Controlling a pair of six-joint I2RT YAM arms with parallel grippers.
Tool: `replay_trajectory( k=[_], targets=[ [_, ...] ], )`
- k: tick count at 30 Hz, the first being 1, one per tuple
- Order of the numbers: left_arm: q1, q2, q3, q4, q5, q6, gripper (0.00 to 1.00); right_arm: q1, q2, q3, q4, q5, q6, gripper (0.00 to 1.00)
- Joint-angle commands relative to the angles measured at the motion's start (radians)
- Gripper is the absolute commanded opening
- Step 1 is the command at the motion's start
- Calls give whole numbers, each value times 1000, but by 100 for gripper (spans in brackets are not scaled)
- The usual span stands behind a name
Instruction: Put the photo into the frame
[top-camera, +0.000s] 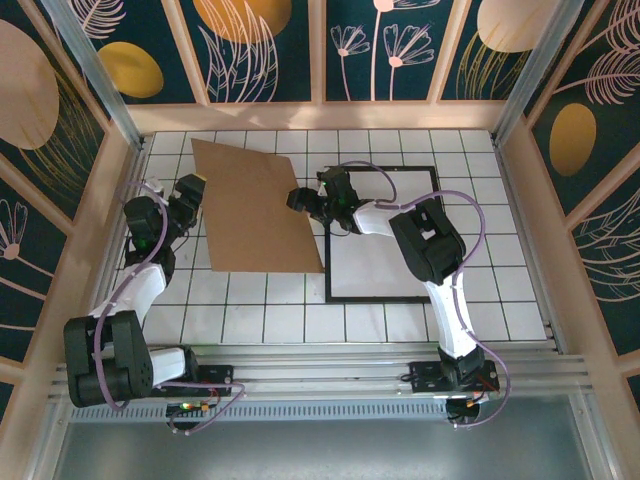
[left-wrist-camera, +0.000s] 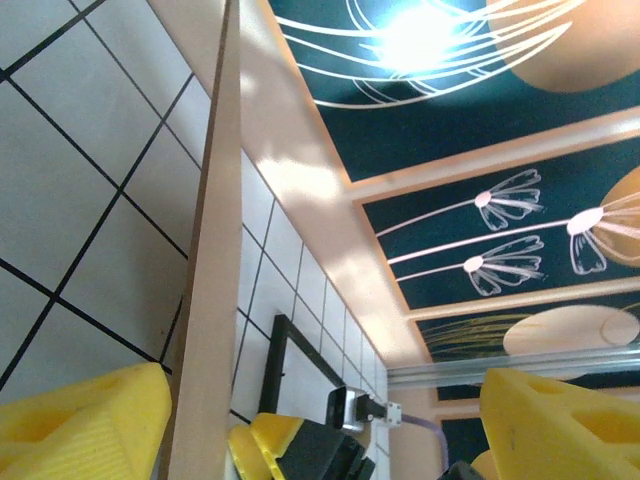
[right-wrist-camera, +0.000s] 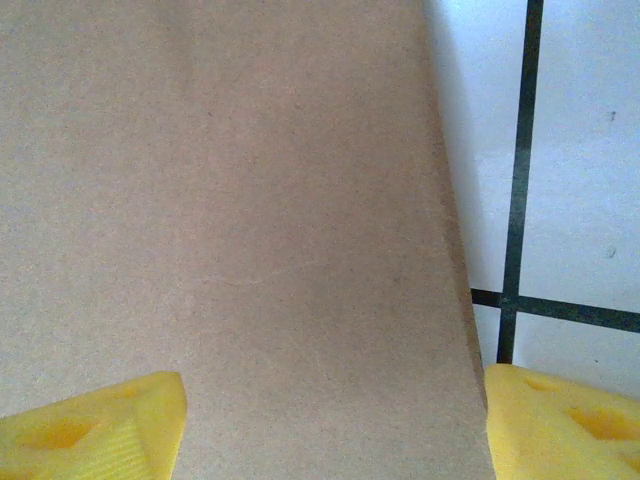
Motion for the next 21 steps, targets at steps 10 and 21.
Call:
replay_trajectory(
  k=[10, 21],
  targets=[
    [-38, 81, -45, 156, 130, -247, 86, 47, 12, -35, 130, -143, 41, 74],
    [-38, 73, 79, -118, 110, 5, 85, 35, 3, -39, 120, -146, 27, 72]
  ],
)
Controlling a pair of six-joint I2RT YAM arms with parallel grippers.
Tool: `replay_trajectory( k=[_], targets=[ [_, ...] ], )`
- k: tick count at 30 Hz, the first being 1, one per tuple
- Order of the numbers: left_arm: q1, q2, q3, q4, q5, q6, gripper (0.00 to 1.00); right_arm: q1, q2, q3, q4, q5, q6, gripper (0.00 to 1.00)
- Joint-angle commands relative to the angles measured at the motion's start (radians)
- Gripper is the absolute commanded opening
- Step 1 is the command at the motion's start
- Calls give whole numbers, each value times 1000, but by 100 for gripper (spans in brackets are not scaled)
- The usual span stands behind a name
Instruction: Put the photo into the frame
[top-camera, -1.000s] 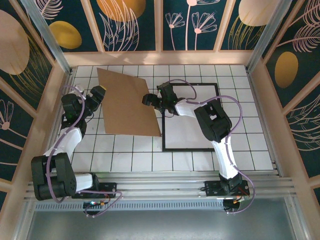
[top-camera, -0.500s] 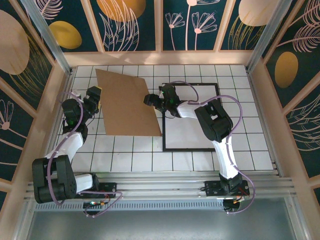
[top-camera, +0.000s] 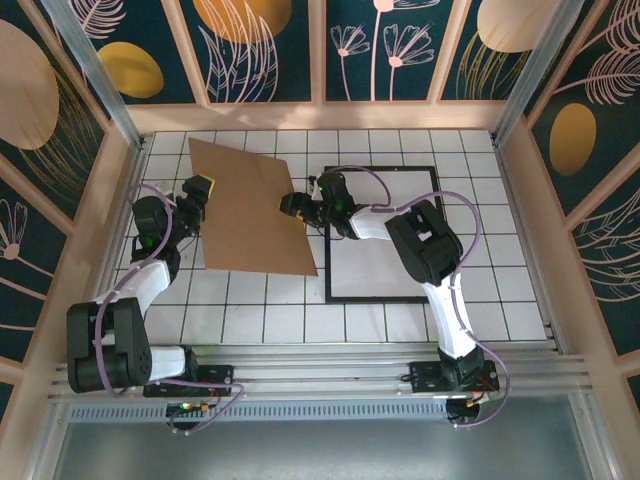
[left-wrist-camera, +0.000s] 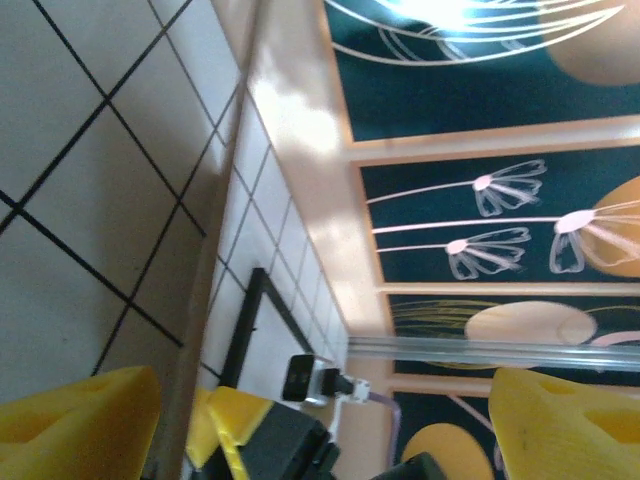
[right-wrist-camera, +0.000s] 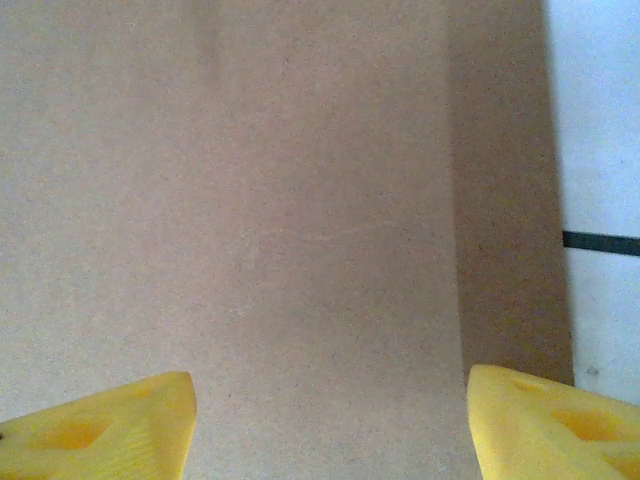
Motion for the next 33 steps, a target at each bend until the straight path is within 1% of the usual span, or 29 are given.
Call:
replay_trajectory(
  k=[1, 5, 8, 13, 16, 20, 22, 24, 29, 33],
  targets=[
    [-8, 3, 70, -134, 47, 143, 85, 7, -3, -13, 28, -62, 0, 72],
    [-9, 18, 144, -302, 37, 318, 84, 4, -11, -10, 8, -57, -18, 70],
    [-8, 19, 181, -395, 18, 410, 86, -3, -19, -11, -4, -55, -32, 69],
    [-6, -8, 204, -461, -20, 476, 89, -9, -30, -18, -10, -57, -43, 67],
    [-5, -7, 210, -480, -20, 484, 88, -9, -31, -18, -14, -59, -49, 67],
    [-3, -20, 209, -505, -21, 496, 83, -11, -35, -27, -14, -57, -52, 66],
    [-3, -25, 208, -513, -18, 496, 79, -11, -33, -29, -13, -57, -54, 66],
    [-4, -32, 202, -516, -13, 495, 72, -12, -31, -27, -13, -61, -54, 65],
    [-2, -64, 184, -525, -32, 507, 47, -13, -35, -22, -28, -65, -67, 65],
    [-2, -66, 181, -521, -31, 516, 25, -17, -59, 0, -81, -67, -99, 65]
  ],
)
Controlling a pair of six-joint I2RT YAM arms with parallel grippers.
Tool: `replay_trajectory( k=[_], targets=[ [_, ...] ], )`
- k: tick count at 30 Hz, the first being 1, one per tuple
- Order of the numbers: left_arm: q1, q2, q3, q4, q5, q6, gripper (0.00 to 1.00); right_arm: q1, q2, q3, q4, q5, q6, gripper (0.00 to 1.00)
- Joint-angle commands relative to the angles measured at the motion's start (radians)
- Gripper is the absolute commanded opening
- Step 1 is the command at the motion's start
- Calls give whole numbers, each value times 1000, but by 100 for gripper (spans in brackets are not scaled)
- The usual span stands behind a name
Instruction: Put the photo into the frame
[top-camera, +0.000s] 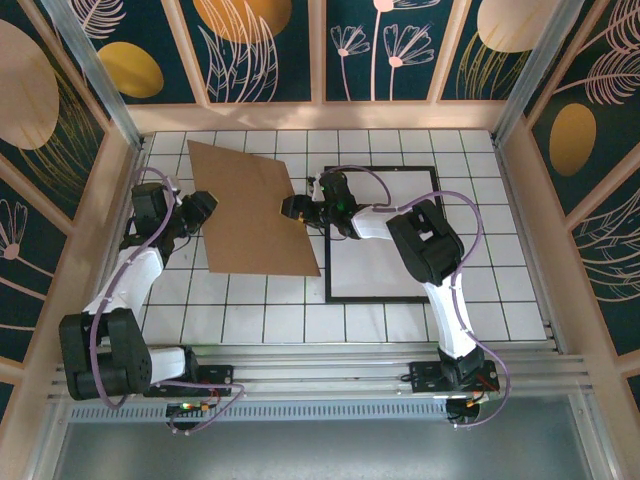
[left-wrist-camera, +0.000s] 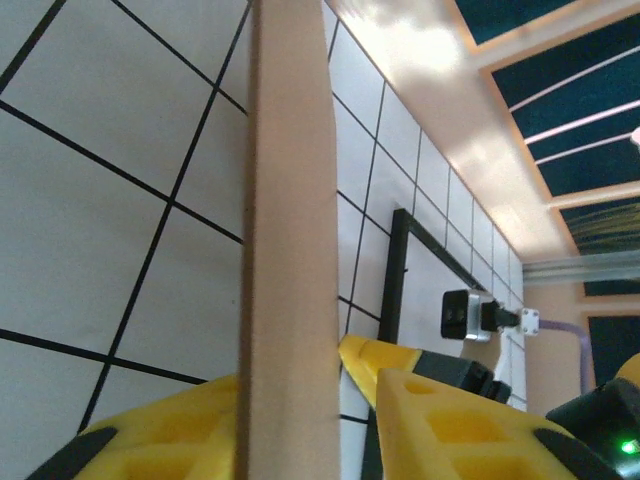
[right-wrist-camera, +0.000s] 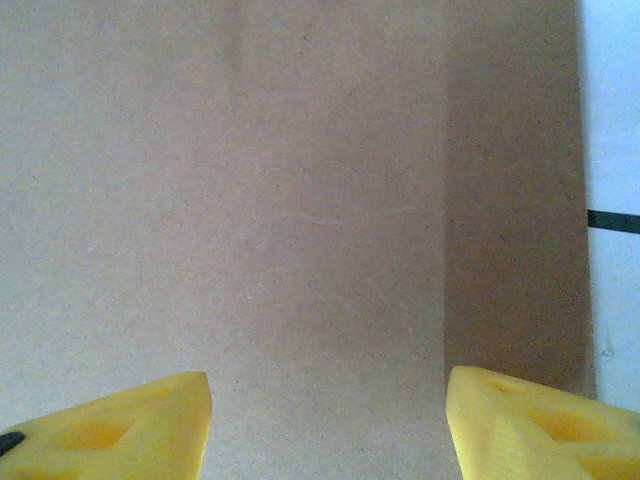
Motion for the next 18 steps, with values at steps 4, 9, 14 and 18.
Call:
replay_trajectory(
  k=[4, 9, 14, 18],
  targets=[
    [0, -31, -1, 18, 1, 24, 11, -29, -127, 13, -143, 1, -97, 68],
    [0, -89, -8, 84, 41, -8, 0, -75, -304, -28, -257, 15, -199, 74],
    [0, -172, -26, 250, 168, -134, 0, -189, -503, -113, -393, -4, -296, 81],
    [-1, -232, -43, 386, 228, -245, 0, -259, -620, -162, -444, -49, -286, 86]
  ],
)
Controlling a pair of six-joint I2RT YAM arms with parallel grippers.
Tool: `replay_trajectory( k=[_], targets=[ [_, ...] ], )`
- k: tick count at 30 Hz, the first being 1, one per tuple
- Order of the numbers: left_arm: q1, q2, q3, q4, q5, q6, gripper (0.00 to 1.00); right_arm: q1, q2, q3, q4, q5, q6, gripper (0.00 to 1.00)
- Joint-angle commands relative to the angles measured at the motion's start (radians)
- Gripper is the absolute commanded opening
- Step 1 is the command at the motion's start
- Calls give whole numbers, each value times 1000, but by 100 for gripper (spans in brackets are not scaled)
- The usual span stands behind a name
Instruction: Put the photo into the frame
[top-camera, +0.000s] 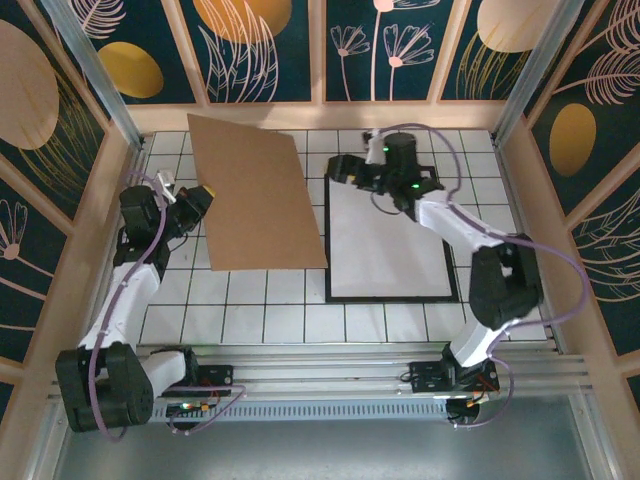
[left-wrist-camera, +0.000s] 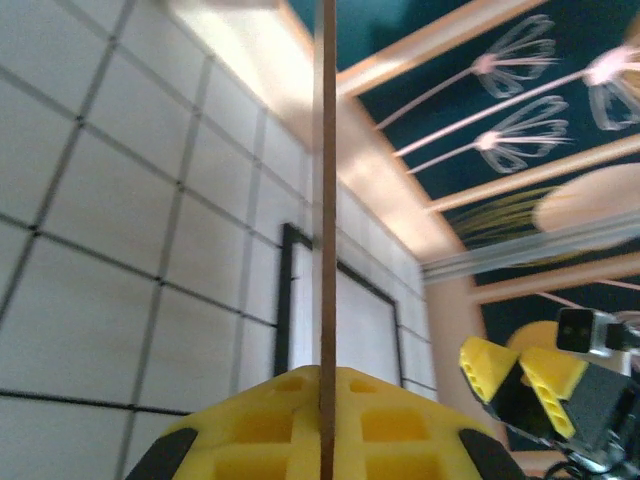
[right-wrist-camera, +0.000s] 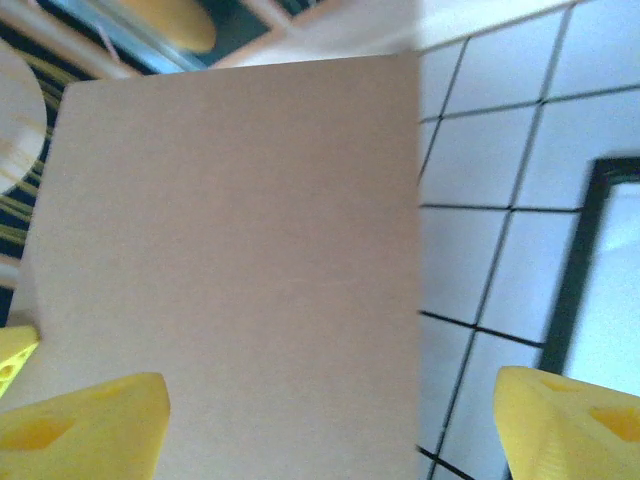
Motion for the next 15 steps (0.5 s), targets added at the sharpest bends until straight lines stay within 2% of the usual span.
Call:
replay_trajectory(
  k=[1, 5, 9, 12, 15],
  targets=[
    [-2, -61, -9, 290, 123, -159, 0, -38, -59, -44, -103, -76, -24, 88],
    [-11, -47, -58, 493, 188, -312, 0, -93, -102, -70, -35, -187, 54, 91],
    [-37, -30, -91, 631, 220, -393, 0, -115, -92, -92, 63, -281, 126, 92],
    [-72, -9, -108, 702, 235, -424, 0, -110, -75, -119, 183, -363, 199, 91],
    [-98, 30, -124, 787, 243, -475, 0, -105, -70, -153, 299, -419, 269, 86]
  ],
)
